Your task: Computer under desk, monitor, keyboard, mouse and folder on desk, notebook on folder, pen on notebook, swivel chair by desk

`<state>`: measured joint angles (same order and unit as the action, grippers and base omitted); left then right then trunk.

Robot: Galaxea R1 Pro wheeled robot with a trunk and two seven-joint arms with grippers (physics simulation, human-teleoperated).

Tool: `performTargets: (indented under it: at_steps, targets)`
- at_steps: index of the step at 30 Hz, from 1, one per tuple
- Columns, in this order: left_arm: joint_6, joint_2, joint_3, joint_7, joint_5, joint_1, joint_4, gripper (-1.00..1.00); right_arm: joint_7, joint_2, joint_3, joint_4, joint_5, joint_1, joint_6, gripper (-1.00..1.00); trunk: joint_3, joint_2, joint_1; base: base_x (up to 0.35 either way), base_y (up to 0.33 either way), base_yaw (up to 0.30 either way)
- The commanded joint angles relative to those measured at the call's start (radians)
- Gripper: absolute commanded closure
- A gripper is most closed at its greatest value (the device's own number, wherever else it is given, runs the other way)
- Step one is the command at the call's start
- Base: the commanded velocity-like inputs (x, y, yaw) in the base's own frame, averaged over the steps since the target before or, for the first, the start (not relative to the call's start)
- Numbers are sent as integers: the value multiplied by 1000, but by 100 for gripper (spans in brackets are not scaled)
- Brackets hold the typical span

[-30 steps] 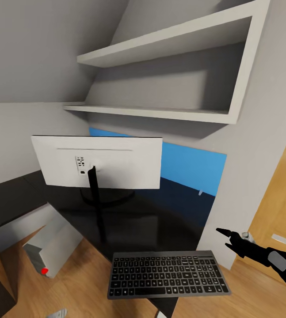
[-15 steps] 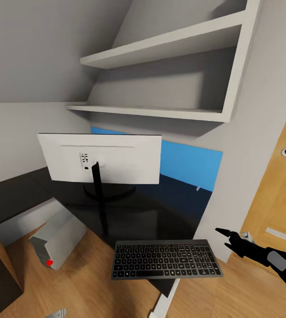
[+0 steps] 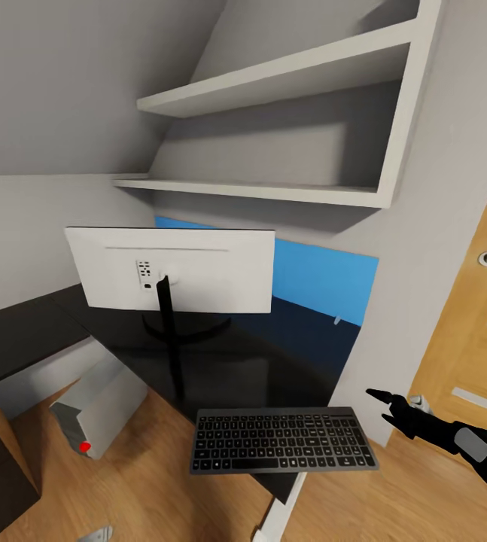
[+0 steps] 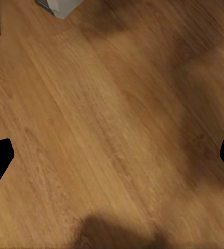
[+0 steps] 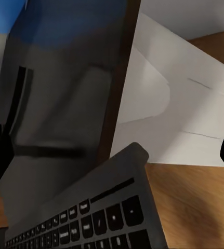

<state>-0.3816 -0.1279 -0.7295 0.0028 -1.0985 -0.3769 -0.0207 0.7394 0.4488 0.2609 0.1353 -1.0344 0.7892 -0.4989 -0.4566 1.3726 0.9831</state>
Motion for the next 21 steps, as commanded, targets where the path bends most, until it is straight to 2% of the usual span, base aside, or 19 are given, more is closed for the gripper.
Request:
performTargets:
  at_steps: [1, 8, 17, 21]
  targets:
    - [-2, 0, -9, 0, -9, 0, -1, -100, 1, 1, 7, 0, -9, 1, -6, -100, -1, 1, 0, -34, 0, 0]
    - [-2, -1, -9, 0, -9, 0, -1, -100, 47, 1, 6, -1, 1, 1, -9, -100, -1, 1, 0, -13, 0, 0]
    - [-2, -1, -10, 0, -9, 0, -1, -100, 60, 1, 9, -5, 36, 1, -14, -100, -1, 1, 0, -1, 0, 0]
    - [-2, -1, -10, 0, -9, 0, -1, -100, 62, 1, 9, -6, 40, 1, -49, -100, -1, 1, 0, 0, 0, 0]
